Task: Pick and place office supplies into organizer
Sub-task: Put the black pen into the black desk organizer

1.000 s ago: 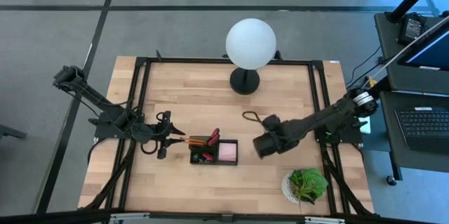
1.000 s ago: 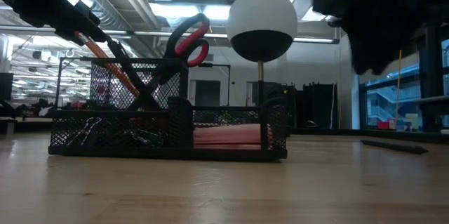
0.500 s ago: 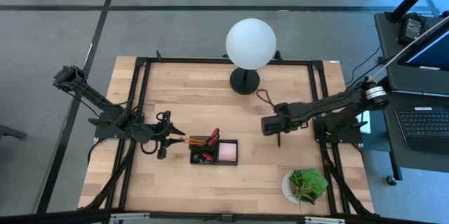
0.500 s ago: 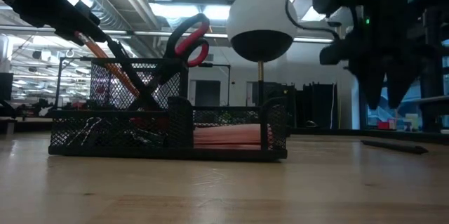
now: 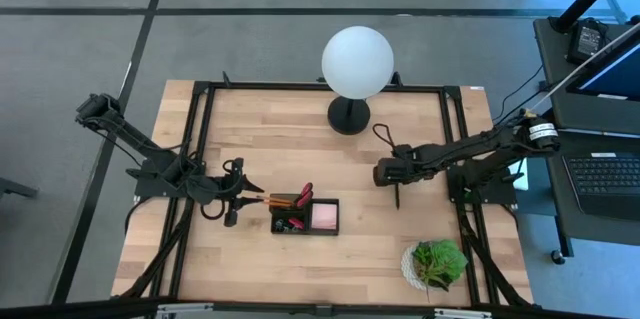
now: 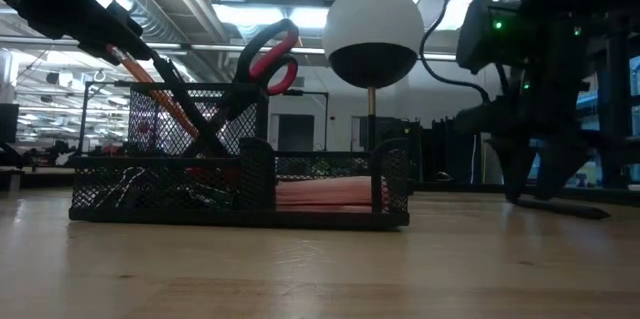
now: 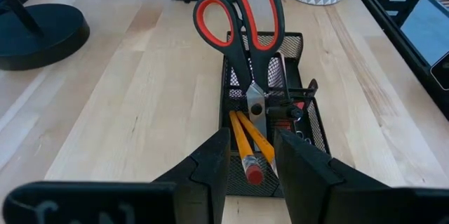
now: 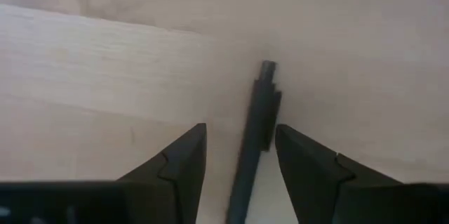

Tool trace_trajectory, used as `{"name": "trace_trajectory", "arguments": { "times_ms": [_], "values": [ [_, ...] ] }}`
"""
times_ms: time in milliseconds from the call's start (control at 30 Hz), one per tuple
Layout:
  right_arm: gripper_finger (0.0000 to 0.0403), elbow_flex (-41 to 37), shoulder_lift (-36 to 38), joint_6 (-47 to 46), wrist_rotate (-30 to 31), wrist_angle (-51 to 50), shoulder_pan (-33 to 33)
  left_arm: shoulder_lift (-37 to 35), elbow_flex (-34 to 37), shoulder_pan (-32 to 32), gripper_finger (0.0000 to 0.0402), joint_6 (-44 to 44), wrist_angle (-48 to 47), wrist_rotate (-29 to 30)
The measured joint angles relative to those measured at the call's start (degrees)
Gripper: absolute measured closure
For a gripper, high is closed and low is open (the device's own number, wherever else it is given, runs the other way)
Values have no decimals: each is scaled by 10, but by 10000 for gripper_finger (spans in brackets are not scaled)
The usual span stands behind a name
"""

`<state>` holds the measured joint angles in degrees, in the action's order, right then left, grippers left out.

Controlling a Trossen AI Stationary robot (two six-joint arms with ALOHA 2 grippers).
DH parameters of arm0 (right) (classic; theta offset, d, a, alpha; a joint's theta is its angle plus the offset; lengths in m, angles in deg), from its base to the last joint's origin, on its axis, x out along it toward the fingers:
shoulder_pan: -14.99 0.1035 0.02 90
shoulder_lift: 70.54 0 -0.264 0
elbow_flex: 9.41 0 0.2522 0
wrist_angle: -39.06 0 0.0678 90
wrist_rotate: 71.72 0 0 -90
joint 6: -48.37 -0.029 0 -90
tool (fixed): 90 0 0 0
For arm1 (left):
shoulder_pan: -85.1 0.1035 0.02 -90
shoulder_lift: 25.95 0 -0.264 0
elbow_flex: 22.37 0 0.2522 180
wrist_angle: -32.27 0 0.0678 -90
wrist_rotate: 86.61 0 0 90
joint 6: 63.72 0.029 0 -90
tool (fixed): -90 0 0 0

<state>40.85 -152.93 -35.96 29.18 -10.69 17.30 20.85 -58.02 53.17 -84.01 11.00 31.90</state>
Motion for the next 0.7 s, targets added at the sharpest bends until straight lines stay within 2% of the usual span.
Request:
{"name": "trace_trajectory", "arguments": {
  "times_ms": [533,700],
  "values": [
    [230,-10,-26,58,3,25,-20,0,0,0,296,0,0,4],
    [245,-9,-28,60,5,31,-21,0,0,0,296,0,0,4]
  ]
}}
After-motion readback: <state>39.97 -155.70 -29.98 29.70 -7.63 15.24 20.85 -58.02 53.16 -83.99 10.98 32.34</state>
